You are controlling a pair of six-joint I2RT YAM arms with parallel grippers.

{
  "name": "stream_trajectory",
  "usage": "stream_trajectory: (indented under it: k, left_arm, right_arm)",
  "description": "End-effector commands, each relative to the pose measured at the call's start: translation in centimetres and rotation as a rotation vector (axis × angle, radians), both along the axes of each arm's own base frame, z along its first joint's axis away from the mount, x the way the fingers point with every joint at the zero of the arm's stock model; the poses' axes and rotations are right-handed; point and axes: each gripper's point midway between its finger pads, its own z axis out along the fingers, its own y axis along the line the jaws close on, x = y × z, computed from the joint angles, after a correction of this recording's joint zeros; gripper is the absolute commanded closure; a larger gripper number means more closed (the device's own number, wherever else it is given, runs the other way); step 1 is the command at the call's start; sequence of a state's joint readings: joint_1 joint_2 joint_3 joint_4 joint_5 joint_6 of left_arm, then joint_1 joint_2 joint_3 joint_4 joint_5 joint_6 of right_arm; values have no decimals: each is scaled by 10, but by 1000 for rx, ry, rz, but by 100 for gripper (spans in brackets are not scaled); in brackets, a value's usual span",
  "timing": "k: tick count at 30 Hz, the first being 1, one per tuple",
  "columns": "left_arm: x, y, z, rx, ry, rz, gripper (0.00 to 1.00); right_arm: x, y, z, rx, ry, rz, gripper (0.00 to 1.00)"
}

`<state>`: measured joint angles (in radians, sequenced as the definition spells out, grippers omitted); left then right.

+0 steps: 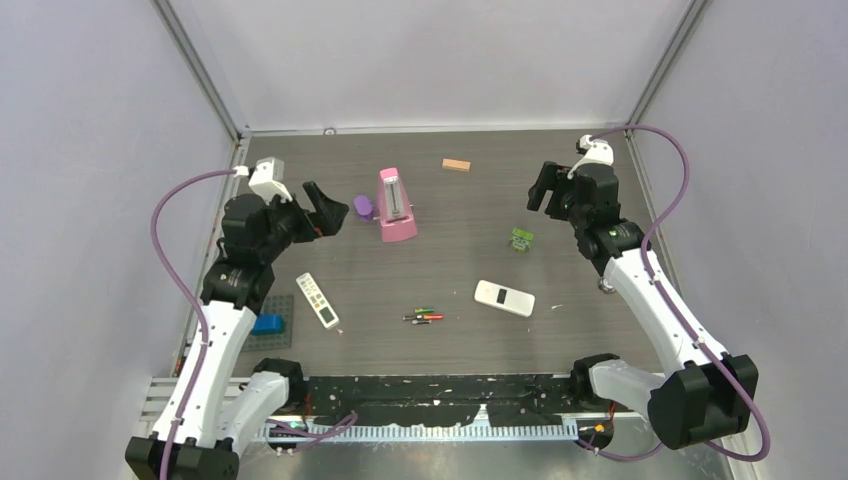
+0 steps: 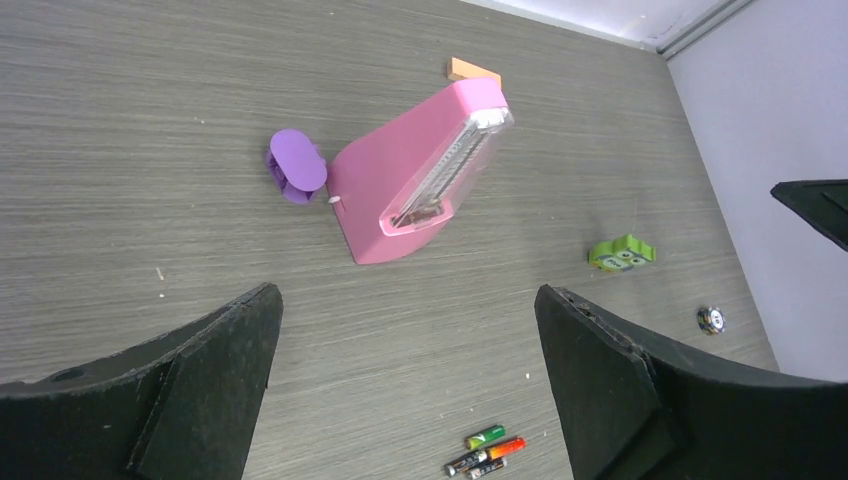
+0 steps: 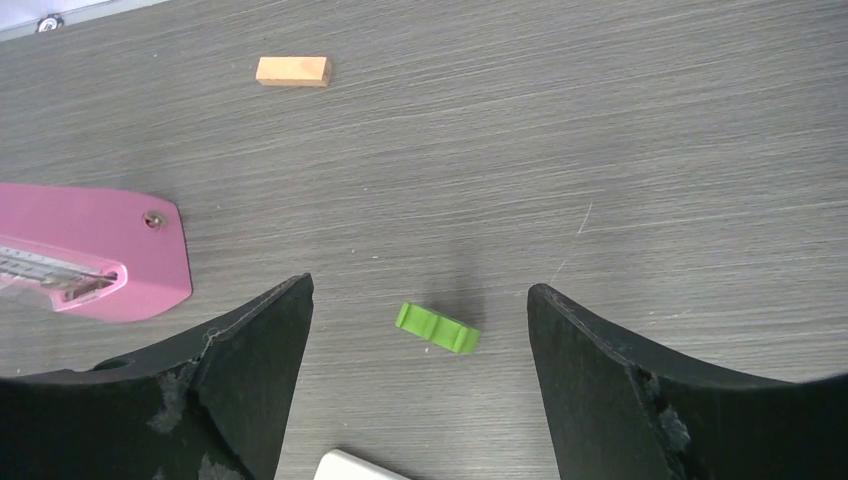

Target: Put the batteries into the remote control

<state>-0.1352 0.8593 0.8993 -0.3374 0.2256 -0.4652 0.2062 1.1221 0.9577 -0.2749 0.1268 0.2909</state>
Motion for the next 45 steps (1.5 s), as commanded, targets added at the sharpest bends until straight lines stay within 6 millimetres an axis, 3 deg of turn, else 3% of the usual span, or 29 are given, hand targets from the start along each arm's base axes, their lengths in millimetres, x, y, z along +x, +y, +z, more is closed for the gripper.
stream_trajectory:
  k: [1, 6, 11, 19, 21, 24, 29, 37, 41, 45]
  left_arm:
    - [-1, 6, 21, -36, -104, 48, 0]
    - [-14, -2, 27, -72, -160, -6, 0]
    - [-16, -2, -6, -91, -4, 20, 0]
    - [-28, -45, -49, -206, 94, -224, 1]
    - [-38, -64, -52, -229, 95, -339, 6]
    - [-60, -84, -67, -132, 91, -427, 6]
    - [-81, -106, -91, -105, 143, -511, 5]
    - [-72, -98, -94, -74, 127, -437, 6]
    - [-68, -94, -95, -49, 131, -409, 5]
    - [-66, -92, -96, -40, 143, -391, 5]
  right_arm:
    - [10, -6, 26, 14, -82, -50, 16]
    - [3, 15, 25, 42, -64, 76, 16]
    - [-2, 25, 16, 64, -26, 129, 16]
    - [-21, 58, -10, 35, 27, 250, 13]
    - [-33, 76, -24, 18, 64, 323, 13]
    - [-59, 108, -47, -56, 123, 449, 12]
    - [-93, 121, -103, -200, 286, 536, 10]
    - [-131, 125, -160, -330, 495, 668, 5]
    - [-135, 128, -172, -346, 549, 696, 3]
    - [-126, 123, -177, -414, 578, 664, 3]
